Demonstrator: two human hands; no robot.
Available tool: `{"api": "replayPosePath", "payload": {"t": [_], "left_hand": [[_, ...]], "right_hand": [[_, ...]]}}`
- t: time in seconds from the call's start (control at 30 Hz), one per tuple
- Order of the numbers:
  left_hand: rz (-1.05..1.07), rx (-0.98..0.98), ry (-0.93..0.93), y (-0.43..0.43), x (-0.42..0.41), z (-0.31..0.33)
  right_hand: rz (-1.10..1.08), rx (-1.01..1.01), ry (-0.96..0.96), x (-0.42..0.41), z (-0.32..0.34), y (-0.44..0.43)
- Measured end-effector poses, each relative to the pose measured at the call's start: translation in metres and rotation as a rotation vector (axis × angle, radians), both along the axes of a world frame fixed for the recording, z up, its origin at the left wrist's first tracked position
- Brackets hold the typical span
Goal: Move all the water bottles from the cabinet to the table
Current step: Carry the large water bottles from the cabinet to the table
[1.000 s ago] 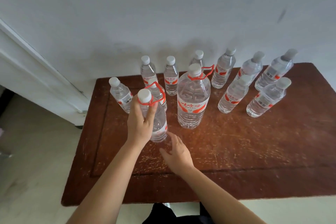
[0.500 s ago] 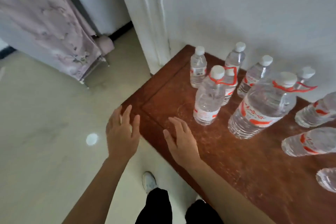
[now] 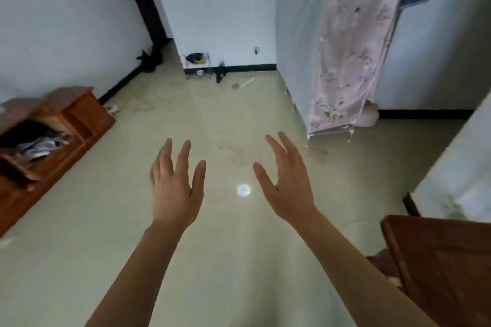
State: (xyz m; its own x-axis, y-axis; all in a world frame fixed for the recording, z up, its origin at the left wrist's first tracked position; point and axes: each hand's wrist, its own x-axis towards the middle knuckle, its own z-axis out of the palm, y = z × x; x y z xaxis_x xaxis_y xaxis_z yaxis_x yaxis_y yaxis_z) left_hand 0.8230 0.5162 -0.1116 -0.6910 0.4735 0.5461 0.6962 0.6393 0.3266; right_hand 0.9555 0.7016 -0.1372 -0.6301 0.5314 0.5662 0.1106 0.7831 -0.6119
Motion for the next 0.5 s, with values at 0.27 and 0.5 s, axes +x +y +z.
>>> {"api": "replayPosePath", "payload": {"t": [0.27, 0.5], "left_hand": [[0.422, -0.023, 0.044, -0.182, -0.127, 0.022], [0.656, 0.014, -0.001, -0.276, -0.194, 0.019]], "right_hand": [[0.363, 0.190, 0.022, -0.200, 0.030, -0.113], [0.622, 0.196, 0.013, -0.340, 0.038, -0.208]]}}
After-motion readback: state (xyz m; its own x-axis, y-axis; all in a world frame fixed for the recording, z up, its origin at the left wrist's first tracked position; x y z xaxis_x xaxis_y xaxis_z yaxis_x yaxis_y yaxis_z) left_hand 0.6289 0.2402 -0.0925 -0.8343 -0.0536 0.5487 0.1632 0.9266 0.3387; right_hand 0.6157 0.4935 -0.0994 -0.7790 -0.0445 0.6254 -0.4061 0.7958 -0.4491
